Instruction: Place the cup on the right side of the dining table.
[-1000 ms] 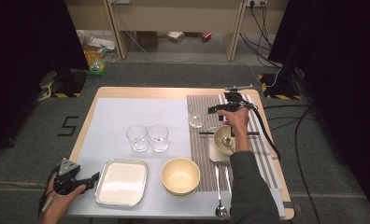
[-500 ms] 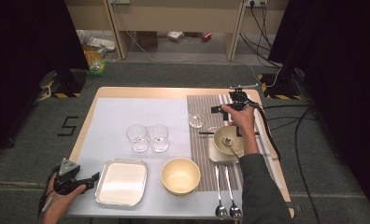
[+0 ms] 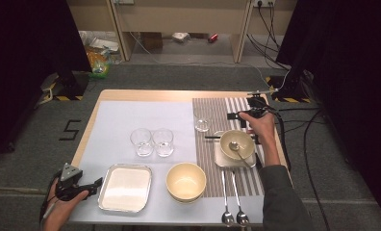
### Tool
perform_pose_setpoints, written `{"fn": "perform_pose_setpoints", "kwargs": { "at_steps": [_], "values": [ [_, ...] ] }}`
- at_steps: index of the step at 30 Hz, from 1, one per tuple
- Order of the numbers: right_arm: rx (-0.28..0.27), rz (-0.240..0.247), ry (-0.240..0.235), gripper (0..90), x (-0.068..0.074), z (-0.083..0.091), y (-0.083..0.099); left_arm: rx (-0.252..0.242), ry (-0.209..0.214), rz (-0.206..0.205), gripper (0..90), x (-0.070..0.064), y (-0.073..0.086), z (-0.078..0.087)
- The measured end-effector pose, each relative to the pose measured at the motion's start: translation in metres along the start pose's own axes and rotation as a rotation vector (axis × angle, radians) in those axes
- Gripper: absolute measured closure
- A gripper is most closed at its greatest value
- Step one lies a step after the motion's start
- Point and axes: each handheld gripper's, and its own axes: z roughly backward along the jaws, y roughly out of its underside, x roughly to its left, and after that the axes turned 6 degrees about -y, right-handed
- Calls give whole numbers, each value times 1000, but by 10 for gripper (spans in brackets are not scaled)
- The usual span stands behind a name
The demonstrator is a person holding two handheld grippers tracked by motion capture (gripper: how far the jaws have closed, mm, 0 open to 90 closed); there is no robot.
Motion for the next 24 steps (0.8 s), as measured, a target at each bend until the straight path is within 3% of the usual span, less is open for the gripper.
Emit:
{"fn": "perform_pose_setpoints", "kwargs": {
  "at_steps": [24],
  "values": [
    [-32, 9, 7, 166, -21, 40, 30, 1, 0, 0, 146, 0, 0, 0]
  ]
}}
